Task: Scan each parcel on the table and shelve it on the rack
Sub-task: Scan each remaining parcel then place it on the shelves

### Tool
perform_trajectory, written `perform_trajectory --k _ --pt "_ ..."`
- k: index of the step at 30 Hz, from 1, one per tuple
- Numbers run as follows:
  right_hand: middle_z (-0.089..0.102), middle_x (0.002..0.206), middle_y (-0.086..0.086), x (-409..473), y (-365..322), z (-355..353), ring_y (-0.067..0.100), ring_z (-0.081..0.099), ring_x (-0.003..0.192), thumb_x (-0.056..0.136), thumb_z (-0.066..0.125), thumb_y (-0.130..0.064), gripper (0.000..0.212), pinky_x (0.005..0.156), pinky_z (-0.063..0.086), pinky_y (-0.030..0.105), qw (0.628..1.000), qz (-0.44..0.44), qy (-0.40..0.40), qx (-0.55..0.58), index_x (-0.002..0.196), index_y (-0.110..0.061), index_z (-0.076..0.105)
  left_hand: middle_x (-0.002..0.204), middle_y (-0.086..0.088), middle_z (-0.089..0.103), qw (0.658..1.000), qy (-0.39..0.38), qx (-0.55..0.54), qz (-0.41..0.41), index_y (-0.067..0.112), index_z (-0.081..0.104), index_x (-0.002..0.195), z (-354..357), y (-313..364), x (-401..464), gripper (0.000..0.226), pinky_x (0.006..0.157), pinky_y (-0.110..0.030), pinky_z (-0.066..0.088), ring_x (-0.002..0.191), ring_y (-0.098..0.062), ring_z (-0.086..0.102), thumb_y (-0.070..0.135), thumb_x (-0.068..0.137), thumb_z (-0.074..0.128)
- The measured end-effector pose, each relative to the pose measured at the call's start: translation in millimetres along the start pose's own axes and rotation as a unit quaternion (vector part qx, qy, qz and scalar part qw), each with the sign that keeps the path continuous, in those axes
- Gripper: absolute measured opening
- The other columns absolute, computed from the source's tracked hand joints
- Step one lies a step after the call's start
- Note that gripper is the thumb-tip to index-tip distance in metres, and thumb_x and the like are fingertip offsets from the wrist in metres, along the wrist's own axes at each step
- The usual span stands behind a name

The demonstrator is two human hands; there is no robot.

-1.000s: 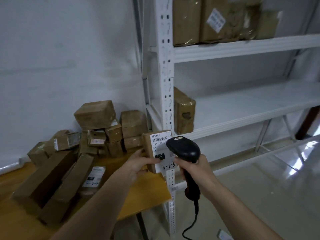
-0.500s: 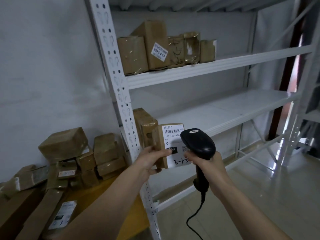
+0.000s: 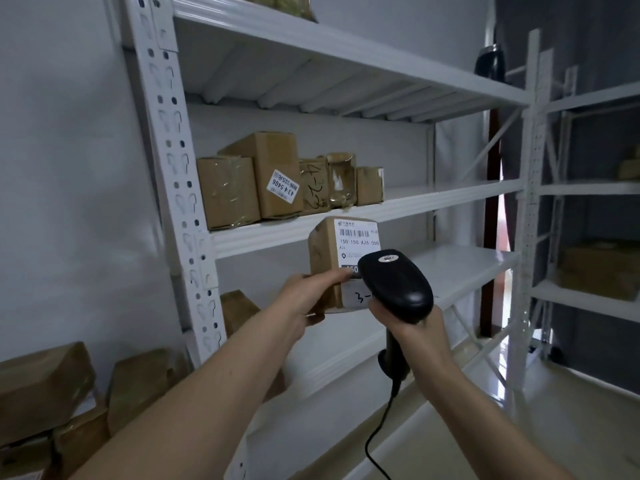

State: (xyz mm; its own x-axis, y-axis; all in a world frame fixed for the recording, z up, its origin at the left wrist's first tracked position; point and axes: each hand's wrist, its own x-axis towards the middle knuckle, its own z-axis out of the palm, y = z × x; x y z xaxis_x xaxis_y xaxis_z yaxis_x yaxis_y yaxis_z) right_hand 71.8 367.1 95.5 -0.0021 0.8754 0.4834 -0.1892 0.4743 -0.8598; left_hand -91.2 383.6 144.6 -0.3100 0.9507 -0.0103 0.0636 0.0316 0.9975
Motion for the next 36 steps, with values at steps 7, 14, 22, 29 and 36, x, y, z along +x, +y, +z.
perform_trajectory --k 7,14,22,29,36 --pt "0.068 0.066 -0.017 44 -14 0 -0.003 0.064 0.069 0.080 0.077 -0.013 0.025 0.056 0.047 0.012 0.998 -0.033 0.057 0.013 0.081 -0.033 0.062 0.108 0.002 0.066 0.995 -0.077 0.018 0.066 0.019 0.061 0.115 10 43 15 0.060 0.099 -0.046 0.041 0.109 -0.020 0.056 0.051 0.068 0.081" --pt "0.067 0.072 -0.014 96 -25 -22 0.007 0.062 0.081 0.080 0.076 -0.010 0.026 0.069 0.045 0.024 0.990 -0.056 0.124 0.044 0.082 -0.033 0.063 0.114 -0.001 0.069 0.980 -0.126 0.019 0.154 0.022 0.066 0.118 43 66 36 0.034 0.098 -0.040 0.050 0.110 -0.017 0.062 0.025 0.085 0.073" --pt "0.064 0.095 -0.005 178 -14 -65 0.012 0.061 0.096 0.083 0.071 -0.008 0.028 0.084 0.046 0.030 0.979 -0.070 0.170 0.086 0.092 -0.032 0.060 0.130 0.002 0.062 0.964 -0.130 0.039 0.226 0.020 0.058 0.131 115 93 80 0.051 0.105 -0.042 0.045 0.120 -0.016 0.055 0.005 0.084 0.070" --pt "0.063 0.091 -0.003 270 -4 -101 0.013 0.060 0.091 0.084 0.069 -0.009 0.025 0.075 0.044 0.025 0.981 -0.054 0.166 0.086 0.090 -0.031 0.057 0.110 0.006 0.059 0.965 -0.091 0.048 0.240 0.020 0.051 0.136 178 121 140 0.057 0.104 -0.040 0.046 0.113 -0.018 0.057 0.004 0.084 0.069" --pt "0.066 0.087 0.002 347 22 -102 0.016 0.063 0.085 0.084 0.068 -0.006 0.017 0.077 0.050 0.030 0.987 0.035 0.113 0.105 0.087 -0.021 0.061 0.123 0.005 0.058 0.973 -0.021 0.057 0.222 0.016 0.048 0.138 209 121 189 0.058 0.083 -0.020 0.044 0.113 -0.014 0.056 0.004 0.085 0.068"
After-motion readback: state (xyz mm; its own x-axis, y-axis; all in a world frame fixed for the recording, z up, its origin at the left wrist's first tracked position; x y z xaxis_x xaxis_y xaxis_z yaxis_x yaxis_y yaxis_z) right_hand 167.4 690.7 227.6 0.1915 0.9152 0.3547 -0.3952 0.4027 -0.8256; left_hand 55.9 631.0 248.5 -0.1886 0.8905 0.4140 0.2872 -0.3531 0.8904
